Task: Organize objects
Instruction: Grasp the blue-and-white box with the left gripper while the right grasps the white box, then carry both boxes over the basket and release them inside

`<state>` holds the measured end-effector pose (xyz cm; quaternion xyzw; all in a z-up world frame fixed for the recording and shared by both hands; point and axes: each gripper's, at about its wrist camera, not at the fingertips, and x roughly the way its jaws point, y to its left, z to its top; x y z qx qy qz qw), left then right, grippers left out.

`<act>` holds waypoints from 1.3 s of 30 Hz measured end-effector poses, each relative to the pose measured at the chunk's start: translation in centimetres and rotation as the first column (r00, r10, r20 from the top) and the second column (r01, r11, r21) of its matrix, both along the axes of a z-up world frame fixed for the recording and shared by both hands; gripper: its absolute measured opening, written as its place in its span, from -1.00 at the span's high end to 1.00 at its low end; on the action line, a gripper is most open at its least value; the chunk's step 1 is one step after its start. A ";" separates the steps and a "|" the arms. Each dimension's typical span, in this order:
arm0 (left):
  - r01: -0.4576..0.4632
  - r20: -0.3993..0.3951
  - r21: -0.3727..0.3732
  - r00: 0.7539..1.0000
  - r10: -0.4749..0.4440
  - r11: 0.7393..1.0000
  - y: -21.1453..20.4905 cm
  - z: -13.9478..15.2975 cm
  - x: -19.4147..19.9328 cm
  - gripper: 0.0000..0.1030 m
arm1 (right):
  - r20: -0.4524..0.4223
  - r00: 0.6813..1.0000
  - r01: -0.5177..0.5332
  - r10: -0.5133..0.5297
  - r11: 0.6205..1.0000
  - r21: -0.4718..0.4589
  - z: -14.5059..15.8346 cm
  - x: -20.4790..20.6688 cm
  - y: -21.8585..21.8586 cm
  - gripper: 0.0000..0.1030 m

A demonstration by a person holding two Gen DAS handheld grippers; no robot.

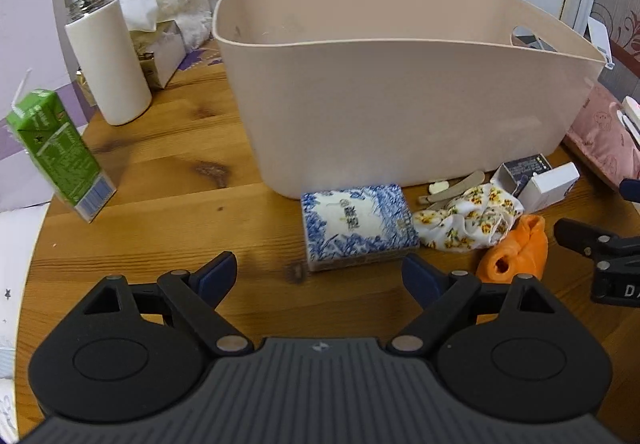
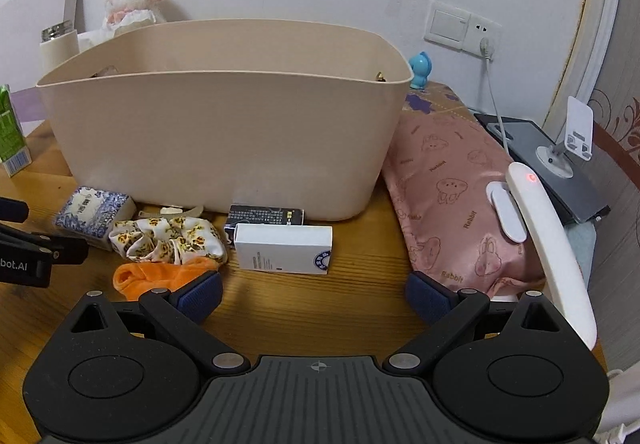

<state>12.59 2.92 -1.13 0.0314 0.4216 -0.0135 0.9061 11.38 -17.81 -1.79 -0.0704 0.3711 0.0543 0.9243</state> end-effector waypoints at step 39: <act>0.034 0.005 -0.050 0.999 -0.034 0.998 -1.6 -1.2 1.4 -0.49 | -0.007 0.999 -0.045 0.045 0.998 0.050 -1.9 2.2 2.2 -0.05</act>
